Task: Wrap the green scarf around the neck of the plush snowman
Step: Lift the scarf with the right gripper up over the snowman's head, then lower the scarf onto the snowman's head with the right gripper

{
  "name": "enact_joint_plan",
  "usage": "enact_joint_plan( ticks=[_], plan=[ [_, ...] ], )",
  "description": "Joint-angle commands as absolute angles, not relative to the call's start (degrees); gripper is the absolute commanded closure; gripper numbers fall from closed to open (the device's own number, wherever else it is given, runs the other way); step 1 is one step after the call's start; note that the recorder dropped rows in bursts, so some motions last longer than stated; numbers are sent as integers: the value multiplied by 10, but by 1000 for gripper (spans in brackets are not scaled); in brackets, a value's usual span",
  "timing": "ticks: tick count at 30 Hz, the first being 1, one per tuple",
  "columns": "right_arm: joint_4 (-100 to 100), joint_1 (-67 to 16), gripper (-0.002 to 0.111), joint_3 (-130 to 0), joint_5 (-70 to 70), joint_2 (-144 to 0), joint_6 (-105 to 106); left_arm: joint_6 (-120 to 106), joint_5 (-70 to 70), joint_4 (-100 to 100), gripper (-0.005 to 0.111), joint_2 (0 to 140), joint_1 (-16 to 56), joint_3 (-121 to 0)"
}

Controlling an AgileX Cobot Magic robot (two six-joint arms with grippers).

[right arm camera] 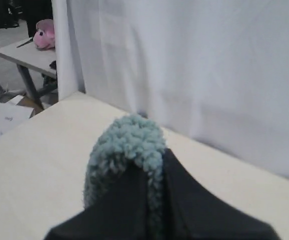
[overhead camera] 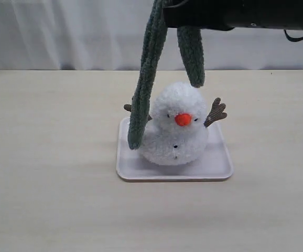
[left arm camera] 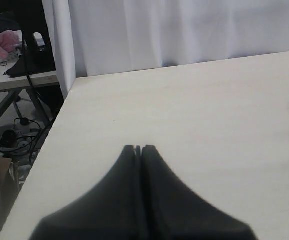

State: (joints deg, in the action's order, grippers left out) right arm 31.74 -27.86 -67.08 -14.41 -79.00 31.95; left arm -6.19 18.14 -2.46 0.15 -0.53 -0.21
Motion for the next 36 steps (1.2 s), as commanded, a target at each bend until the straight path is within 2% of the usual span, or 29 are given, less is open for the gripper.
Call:
enact_joint_plan(
  ticks=[1,3,5,15,19,36],
  plan=[
    [165,-233,104,-708,-304,-846,125,-62,177,-23,107,0,-2,0],
    [6,-229,104,-727,-364,-875,-11,-62,177,-23,107,0,-2,0],
    [-59,-229,104,-739,-376,-893,-63,-62,177,-23,107,0,-2,0],
    [-59,-229,104,-763,-241,-947,-101,-62,177,-23,107,0,-2,0],
    [-45,-229,104,-763,-226,-968,-99,-62,177,-23,107,0,-2,0],
    [-56,-229,104,-766,-420,-991,-33,-62,177,-23,107,0,-2,0]
  ],
)
